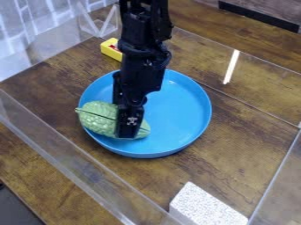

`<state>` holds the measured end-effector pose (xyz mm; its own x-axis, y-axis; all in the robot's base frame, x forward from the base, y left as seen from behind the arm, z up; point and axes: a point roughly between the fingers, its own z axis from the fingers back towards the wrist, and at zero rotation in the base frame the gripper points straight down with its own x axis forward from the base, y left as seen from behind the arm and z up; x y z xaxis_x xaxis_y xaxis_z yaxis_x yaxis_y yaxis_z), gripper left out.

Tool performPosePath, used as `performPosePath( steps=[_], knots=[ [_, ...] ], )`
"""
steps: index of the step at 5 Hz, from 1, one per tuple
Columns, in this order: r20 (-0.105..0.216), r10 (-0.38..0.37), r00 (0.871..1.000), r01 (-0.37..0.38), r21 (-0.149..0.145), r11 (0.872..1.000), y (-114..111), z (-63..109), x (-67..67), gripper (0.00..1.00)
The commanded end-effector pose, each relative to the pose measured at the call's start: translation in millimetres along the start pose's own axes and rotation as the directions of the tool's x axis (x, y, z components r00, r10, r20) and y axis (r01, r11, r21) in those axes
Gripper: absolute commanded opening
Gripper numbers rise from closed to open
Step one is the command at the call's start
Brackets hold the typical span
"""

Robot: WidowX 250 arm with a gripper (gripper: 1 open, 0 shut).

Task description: Remove the green object from inside the blue tray and put it on the table

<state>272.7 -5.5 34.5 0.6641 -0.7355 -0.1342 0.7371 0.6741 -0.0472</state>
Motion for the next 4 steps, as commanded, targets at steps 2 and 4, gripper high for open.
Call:
performPosePath(
  steps=[2, 4],
  knots=[
    [0.033, 0.031, 0.999, -0.032, 0.016, 0.999, 8.2, 1.0, -3.3, 1.00],
    [0.049, 0.035, 0.998, -0.037, 0.026, 0.999, 12.6, -1.4, -6.2, 1.00]
  ],
)
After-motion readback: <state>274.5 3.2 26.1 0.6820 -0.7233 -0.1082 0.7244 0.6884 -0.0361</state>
